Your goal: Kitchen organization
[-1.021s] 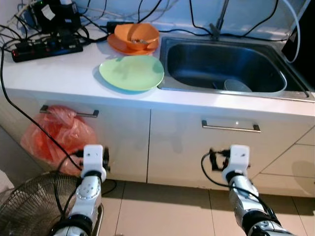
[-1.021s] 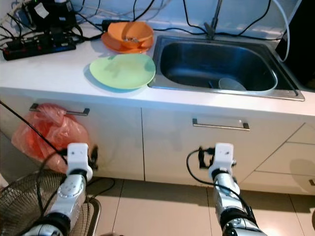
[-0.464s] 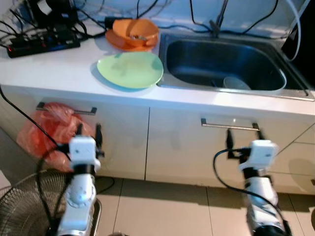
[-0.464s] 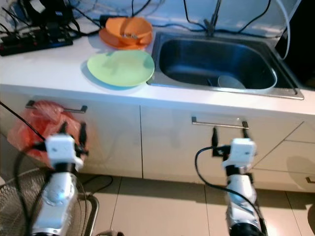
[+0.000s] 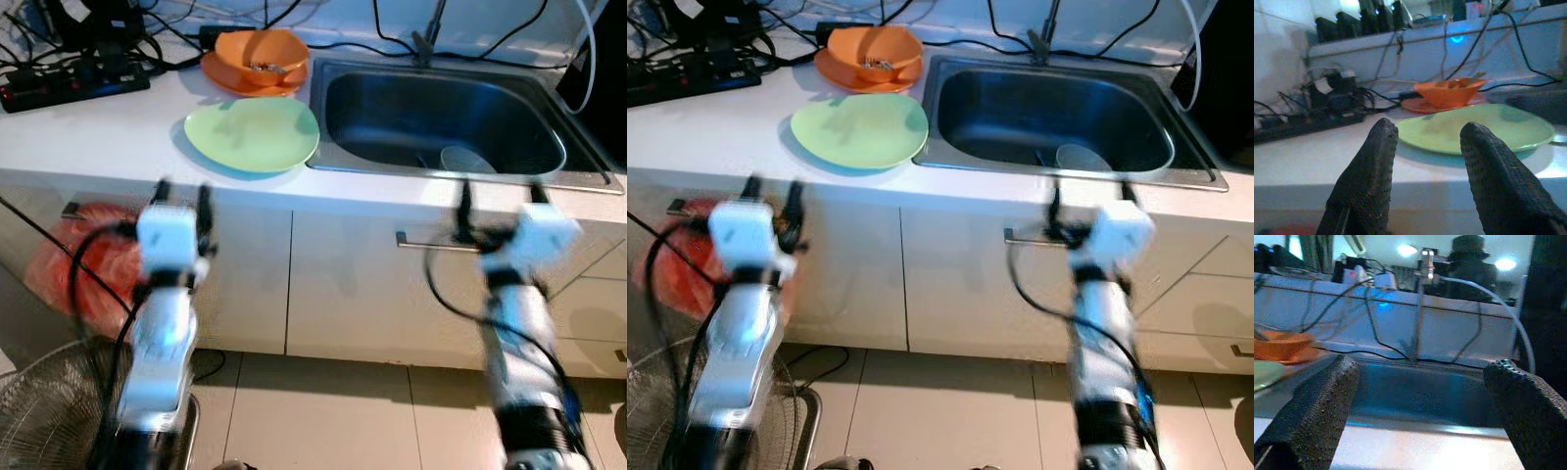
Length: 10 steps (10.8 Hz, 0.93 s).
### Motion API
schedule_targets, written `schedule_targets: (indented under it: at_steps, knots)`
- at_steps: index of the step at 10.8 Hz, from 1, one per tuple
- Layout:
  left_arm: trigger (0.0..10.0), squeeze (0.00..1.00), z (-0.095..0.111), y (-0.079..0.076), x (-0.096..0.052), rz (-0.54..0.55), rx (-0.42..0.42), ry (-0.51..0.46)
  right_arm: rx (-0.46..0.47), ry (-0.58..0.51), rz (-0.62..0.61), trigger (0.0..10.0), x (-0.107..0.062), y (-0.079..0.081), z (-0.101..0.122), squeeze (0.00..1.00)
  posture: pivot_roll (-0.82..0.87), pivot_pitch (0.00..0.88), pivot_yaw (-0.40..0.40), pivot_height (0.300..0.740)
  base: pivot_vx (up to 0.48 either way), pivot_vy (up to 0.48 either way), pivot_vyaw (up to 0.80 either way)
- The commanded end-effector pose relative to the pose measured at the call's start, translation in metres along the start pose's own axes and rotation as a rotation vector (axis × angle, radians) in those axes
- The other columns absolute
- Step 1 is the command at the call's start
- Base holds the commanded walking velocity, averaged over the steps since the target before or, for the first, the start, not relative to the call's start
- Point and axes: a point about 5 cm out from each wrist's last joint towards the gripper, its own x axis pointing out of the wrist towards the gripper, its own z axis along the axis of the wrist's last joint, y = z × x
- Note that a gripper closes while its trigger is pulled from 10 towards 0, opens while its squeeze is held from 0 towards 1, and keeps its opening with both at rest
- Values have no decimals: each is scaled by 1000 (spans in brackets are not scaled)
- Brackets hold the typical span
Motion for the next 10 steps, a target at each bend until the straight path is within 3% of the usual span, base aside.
schedule_targets:
  at_steps: [1, 2, 3, 4, 5, 7, 10]
  knots:
    - [10000, 0, -4, -8, 7, -38, -61, 54, 5, 11, 11, 10000, 9, 5, 4, 0, 35, 75, -49, 740, 0, 0, 0]
    - [10000, 0, -5, -23, 24, -110, -95, 98, 55, 53, 39, 10000, 20, 19, 2, 0, 39, 71, -47, 740, 0, 0, 0]
    - [10000, 0, -5, -30, 31, -140, -97, 106, 72, 77, 39, 10000, 25, 24, -1, 0, 38, 69, -41, 740, 0, 0, 0]
    - [10000, 0, -1, -46, 45, -159, -144, 108, 100, 88, 77, 10000, 36, 43, 0, 0, 44, 64, -40, 740, 0, 0, 0]
    - [10000, 0, 6, -58, 52, -199, -176, 93, 122, 88, 94, 10000, 42, 51, 3, 0, 53, 51, -41, 740, 0, 0, 0]
    - [10000, 0, 17, -69, 59, -221, -232, 67, 136, 88, 121, 10000, 47, 63, 5, 0, 50, 35, -35, 740, 0, 0, 0]
    - [10000, 0, 16, -61, 61, -204, -205, 53, 141, 99, 95, 10000, 45, 57, 0, 0, 54, 25, -29, 740, 269, 0, 0]
